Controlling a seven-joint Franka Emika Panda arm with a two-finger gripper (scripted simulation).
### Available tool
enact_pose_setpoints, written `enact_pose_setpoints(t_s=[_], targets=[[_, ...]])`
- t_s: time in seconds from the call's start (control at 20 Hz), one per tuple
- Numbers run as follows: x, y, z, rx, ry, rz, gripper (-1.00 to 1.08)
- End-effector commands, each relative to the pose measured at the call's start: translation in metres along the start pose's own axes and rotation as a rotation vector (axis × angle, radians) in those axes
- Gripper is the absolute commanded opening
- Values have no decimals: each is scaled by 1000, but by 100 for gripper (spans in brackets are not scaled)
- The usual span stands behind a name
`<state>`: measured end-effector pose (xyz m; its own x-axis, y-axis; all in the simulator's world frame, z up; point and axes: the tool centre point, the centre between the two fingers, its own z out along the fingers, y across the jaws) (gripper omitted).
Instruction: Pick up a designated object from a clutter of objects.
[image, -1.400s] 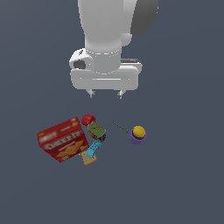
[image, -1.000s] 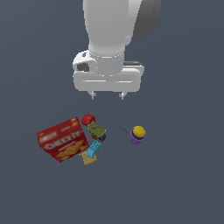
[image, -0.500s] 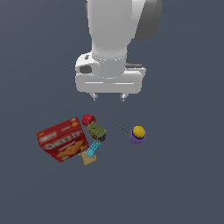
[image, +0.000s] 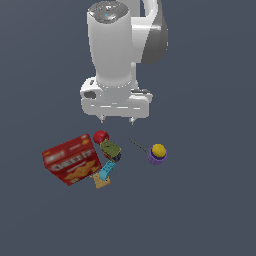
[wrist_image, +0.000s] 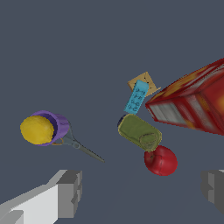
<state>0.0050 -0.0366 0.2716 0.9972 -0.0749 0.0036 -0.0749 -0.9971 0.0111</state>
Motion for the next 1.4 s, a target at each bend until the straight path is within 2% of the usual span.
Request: enact_pose_setpoints(t_s=[0.0, 0.7, 1.05, 1.35], targets=[[-3, 11, 19, 5, -1, 31, 100], [-54, 87, 138, 18, -5, 253, 100], [-76, 106, 165, 13, -5, 316, 100], [-82, 111, 172, 10, -5, 333, 100]])
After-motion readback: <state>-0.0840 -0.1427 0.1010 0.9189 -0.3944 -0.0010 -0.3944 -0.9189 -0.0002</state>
